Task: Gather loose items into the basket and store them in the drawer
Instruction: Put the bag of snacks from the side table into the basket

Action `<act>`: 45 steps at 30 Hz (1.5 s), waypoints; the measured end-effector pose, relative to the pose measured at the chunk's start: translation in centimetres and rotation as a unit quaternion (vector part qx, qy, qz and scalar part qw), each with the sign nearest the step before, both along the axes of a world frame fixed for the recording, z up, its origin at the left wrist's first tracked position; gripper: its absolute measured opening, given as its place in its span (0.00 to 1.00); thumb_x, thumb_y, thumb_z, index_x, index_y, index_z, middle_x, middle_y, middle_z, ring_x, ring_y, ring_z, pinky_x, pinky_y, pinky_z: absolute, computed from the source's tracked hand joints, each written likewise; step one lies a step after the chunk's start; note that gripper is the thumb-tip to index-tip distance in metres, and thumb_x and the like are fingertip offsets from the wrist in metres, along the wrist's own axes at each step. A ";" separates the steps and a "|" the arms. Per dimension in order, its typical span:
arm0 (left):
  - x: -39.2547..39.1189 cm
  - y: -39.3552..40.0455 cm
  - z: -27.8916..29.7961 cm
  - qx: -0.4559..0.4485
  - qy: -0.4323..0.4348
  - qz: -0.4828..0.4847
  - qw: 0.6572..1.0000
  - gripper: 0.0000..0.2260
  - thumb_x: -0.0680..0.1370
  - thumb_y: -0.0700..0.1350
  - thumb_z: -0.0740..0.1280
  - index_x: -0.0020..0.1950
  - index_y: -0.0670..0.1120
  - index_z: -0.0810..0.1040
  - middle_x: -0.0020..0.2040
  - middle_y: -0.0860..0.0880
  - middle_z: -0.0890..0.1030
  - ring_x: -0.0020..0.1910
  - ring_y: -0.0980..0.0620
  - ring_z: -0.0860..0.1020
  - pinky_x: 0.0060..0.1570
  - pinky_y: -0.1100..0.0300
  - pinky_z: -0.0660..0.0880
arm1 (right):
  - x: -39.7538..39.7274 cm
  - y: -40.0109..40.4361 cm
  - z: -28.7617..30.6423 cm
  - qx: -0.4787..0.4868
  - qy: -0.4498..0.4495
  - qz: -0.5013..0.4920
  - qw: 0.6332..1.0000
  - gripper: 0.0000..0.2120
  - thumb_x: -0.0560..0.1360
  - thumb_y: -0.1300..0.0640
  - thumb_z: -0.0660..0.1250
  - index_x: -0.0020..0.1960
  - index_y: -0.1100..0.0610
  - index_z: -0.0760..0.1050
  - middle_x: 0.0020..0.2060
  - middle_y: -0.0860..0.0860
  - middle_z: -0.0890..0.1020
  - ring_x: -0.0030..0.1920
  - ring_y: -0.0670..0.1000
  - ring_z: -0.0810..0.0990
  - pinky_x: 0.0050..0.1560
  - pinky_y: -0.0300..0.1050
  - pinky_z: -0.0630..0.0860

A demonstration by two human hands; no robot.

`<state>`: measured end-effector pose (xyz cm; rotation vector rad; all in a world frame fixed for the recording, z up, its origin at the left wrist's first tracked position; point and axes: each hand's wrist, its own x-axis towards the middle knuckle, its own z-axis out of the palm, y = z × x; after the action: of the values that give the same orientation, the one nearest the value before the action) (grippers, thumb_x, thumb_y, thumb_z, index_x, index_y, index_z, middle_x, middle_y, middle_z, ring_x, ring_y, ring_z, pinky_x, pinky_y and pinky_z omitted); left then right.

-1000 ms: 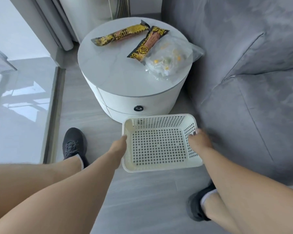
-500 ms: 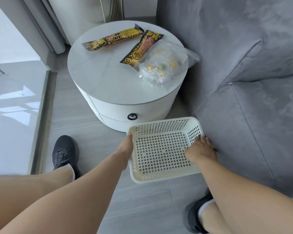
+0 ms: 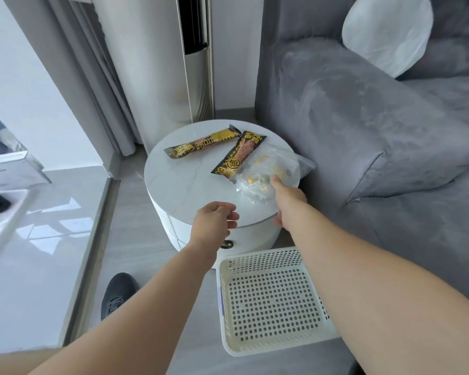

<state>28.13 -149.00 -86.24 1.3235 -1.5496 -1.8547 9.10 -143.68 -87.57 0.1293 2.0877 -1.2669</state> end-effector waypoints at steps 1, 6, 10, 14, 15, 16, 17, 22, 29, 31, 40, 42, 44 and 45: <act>0.3 -0.6 0.2 -0.005 -0.009 -0.007 1.000 0.11 0.82 0.40 0.60 0.53 0.45 0.83 0.43 0.49 0.86 0.41 0.51 0.81 0.45 0.57 0.75 | -0.3 -0.8 -0.1 -0.001 -0.010 -0.005 1.000 0.31 0.73 0.32 0.73 0.60 0.56 0.74 0.52 0.53 0.79 0.47 0.57 0.80 0.59 0.57 0.83; 2.5 -1.7 0.2 -0.046 -0.059 -0.069 0.995 0.11 0.81 0.41 0.61 0.52 0.47 0.83 0.46 0.48 0.87 0.41 0.52 0.82 0.48 0.56 0.75 | -0.3 -1.1 -1.5 -0.019 -0.014 -0.023 0.999 0.27 0.74 0.45 0.79 0.66 0.57 0.78 0.60 0.56 0.81 0.56 0.59 0.81 0.60 0.58 0.83; 3.3 -2.1 -0.2 -0.090 -0.069 -0.069 0.991 0.08 0.81 0.44 0.64 0.57 0.51 0.81 0.55 0.50 0.85 0.49 0.54 0.82 0.49 0.58 0.76 | 3.0 3.7 -2.5 -0.122 -0.001 0.005 0.993 0.07 0.81 0.57 0.72 0.48 0.56 0.75 0.57 0.55 0.83 0.53 0.56 0.83 0.53 0.57 0.86; 4.0 -0.9 0.0 -0.076 -0.052 -0.098 0.991 0.29 0.78 0.60 0.71 0.76 0.55 0.68 0.67 0.56 0.75 0.64 0.51 0.77 0.60 0.56 0.70 | 7.0 11.4 -4.3 -0.214 -0.108 0.078 0.968 0.06 0.80 0.61 0.73 0.48 0.57 0.76 0.52 0.54 0.86 0.54 0.57 0.85 0.57 0.58 0.84; 4.2 -0.2 -0.1 -0.029 -0.043 -0.116 0.992 0.35 0.73 0.66 0.74 0.76 0.55 0.68 0.67 0.57 0.76 0.66 0.50 0.77 0.65 0.53 0.70 | 8.1 13.1 -4.7 -0.216 -0.133 0.105 0.962 0.06 0.80 0.61 0.73 0.49 0.57 0.76 0.52 0.56 0.86 0.54 0.58 0.85 0.57 0.58 0.82; 4.5 0.7 -0.6 0.016 -0.039 -0.135 0.990 0.40 0.68 0.70 0.76 0.74 0.53 0.71 0.66 0.57 0.80 0.65 0.50 0.79 0.68 0.50 0.72 | 8.9 14.5 -5.4 -0.214 -0.160 0.126 0.955 0.06 0.80 0.61 0.73 0.53 0.58 0.76 0.55 0.58 0.86 0.54 0.59 0.85 0.55 0.57 0.82; 5.0 1.7 -1.3 0.055 -0.038 -0.149 0.987 0.41 0.63 0.72 0.78 0.70 0.53 0.75 0.62 0.56 0.84 0.62 0.48 0.81 0.68 0.46 0.74 | 9.7 15.8 -5.7 -0.208 -0.184 0.139 0.950 0.08 0.80 0.62 0.73 0.56 0.59 0.76 0.58 0.60 0.86 0.55 0.59 0.85 0.52 0.55 0.82; 6.6 5.6 -5.9 0.113 -0.073 -0.096 0.986 0.19 0.71 0.53 0.81 0.56 0.48 0.80 0.51 0.47 0.86 0.49 0.46 0.84 0.52 0.51 0.80 | 11.3 18.2 -6.3 -0.077 -0.075 0.232 0.967 0.35 0.72 0.52 0.81 0.74 0.48 0.69 0.70 0.46 0.77 0.66 0.52 0.78 0.61 0.52 0.78; 7.5 7.6 -11.4 0.143 -0.116 -0.201 0.962 0.16 0.72 0.52 0.81 0.57 0.49 0.86 0.54 0.52 0.88 0.57 0.52 0.84 0.55 0.55 0.82 | 10.0 16.4 -6.9 0.143 0.367 0.564 0.726 0.60 0.63 0.27 0.73 0.83 0.33 0.39 0.84 0.37 0.38 0.82 0.41 0.33 0.83 0.56 0.41; 6.5 7.6 -12.3 0.154 -0.097 -0.226 0.957 0.15 0.74 0.54 0.79 0.57 0.48 0.87 0.54 0.52 0.88 0.57 0.51 0.84 0.59 0.54 0.80 | 9.9 15.0 -7.7 0.183 0.325 0.607 0.702 0.58 0.61 0.24 0.72 0.83 0.33 0.47 0.84 0.38 0.52 0.84 0.43 0.45 0.83 0.61 0.44; 1.4 5.3 -16.8 0.189 -0.061 -0.017 0.980 0.13 0.78 0.45 0.74 0.60 0.42 0.80 0.54 0.46 0.83 0.48 0.50 0.82 0.43 0.57 0.77 | 4.6 8.5 -12.6 0.165 0.162 0.557 0.798 0.07 0.76 0.44 0.75 0.50 0.46 0.81 0.46 0.43 0.84 0.48 0.49 0.83 0.52 0.49 0.81; 1.1 4.8 -17.8 0.142 -0.138 0.055 0.979 0.16 0.78 0.44 0.71 0.65 0.47 0.75 0.62 0.46 0.77 0.53 0.48 0.79 0.47 0.54 0.74 | 3.7 6.5 -13.8 0.206 0.194 0.602 0.747 0.10 0.77 0.40 0.73 0.52 0.45 0.79 0.50 0.45 0.82 0.52 0.51 0.82 0.55 0.51 0.80; 1.9 4.4 -18.7 0.084 -0.242 0.090 0.962 0.20 0.78 0.42 0.64 0.70 0.50 0.72 0.66 0.44 0.73 0.59 0.44 0.76 0.53 0.51 0.74 | 3.3 4.5 -15.3 0.231 0.172 0.660 0.694 0.09 0.78 0.41 0.73 0.49 0.43 0.76 0.48 0.43 0.79 0.51 0.51 0.80 0.54 0.49 0.78; 2.5 4.4 -19.1 0.055 -0.301 0.080 0.949 0.20 0.78 0.43 0.62 0.70 0.51 0.72 0.68 0.45 0.71 0.63 0.42 0.72 0.56 0.51 0.71 | 3.4 3.8 -16.0 0.242 0.155 0.683 0.671 0.08 0.79 0.43 0.73 0.51 0.44 0.76 0.49 0.43 0.78 0.52 0.52 0.80 0.54 0.50 0.78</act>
<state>30.67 -144.56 -105.34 2.1424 -1.5518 -1.5298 12.53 -139.90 -103.59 -1.2696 1.8591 0.2319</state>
